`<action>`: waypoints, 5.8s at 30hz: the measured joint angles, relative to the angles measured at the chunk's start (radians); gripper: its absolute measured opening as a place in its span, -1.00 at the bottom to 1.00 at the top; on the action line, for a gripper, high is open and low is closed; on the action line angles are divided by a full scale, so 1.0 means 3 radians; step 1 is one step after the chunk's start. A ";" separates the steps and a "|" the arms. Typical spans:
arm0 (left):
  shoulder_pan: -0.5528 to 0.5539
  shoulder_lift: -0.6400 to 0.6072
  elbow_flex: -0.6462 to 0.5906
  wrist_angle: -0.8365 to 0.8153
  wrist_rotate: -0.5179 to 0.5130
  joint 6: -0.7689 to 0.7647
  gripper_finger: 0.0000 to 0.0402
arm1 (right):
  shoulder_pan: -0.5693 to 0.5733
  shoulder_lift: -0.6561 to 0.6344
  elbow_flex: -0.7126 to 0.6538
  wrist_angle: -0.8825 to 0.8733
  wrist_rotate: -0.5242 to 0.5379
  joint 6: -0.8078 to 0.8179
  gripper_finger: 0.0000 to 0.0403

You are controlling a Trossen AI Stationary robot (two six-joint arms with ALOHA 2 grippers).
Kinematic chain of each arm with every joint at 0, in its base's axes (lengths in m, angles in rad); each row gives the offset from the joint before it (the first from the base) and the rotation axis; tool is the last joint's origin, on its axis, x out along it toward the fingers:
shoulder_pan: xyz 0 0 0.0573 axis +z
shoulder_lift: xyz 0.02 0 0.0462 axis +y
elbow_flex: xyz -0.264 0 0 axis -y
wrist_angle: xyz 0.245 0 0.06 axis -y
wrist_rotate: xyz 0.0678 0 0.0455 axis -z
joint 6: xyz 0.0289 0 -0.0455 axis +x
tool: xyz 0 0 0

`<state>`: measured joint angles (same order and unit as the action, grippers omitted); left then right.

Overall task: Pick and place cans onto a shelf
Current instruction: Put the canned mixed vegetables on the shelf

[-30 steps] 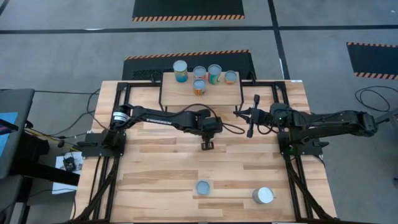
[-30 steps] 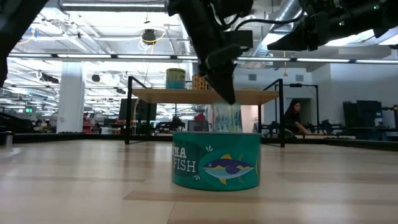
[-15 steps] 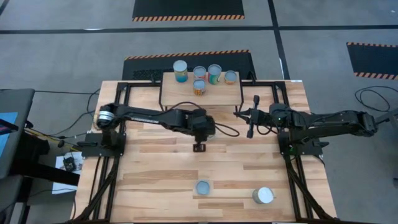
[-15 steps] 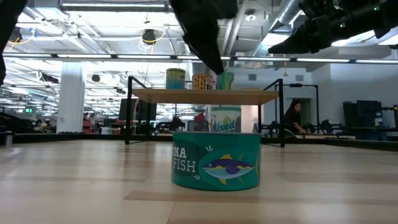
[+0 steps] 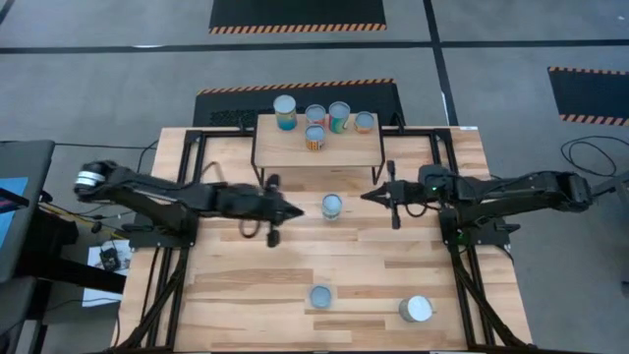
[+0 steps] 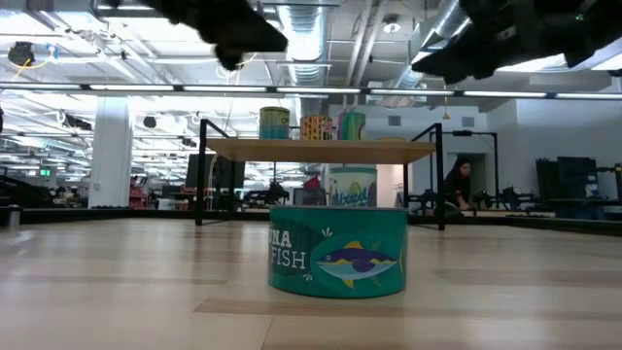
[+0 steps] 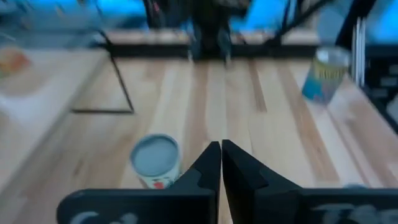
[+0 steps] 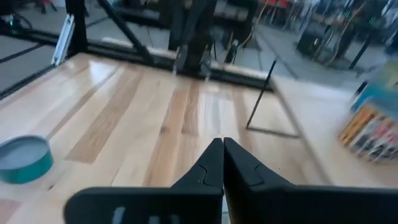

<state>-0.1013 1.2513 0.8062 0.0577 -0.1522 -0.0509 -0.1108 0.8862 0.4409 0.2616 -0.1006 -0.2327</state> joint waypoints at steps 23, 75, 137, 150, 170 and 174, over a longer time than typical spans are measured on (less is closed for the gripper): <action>0.0121 -0.1799 -0.1937 0.1428 -0.0256 0.0082 -0.99 | 0.0155 0.1914 0.1431 -0.1365 0.0279 0.0165 -0.06; 0.0122 -0.1796 -0.1942 0.1420 -0.0328 0.0043 -0.99 | -0.0713 0.2457 0.3757 -0.3495 0.0869 0.0138 -0.94; 0.0122 -0.1795 -0.1942 0.1419 -0.0327 0.0048 -0.99 | -0.0930 0.2570 0.3798 -0.3364 0.0855 0.0134 -0.74; 0.0122 -0.1796 -0.1942 0.1419 -0.0327 0.0043 -0.99 | -0.0930 0.2570 0.3798 -0.3355 0.0857 0.0125 -0.37; 0.0122 -0.1795 -0.1942 0.1344 -0.0326 0.0042 -0.99 | -0.0861 0.2302 0.3799 -0.3955 0.0714 -0.0233 -0.95; 0.0122 -0.1796 -0.1942 0.1347 -0.0326 0.0012 -0.99 | -0.0913 0.2517 0.3794 -0.4092 0.0614 -0.0189 -0.88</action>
<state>-0.0647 0.7124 0.2237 0.4618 -0.2501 -0.0473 -0.3846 1.6413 1.5792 -0.9661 0.0837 -0.2893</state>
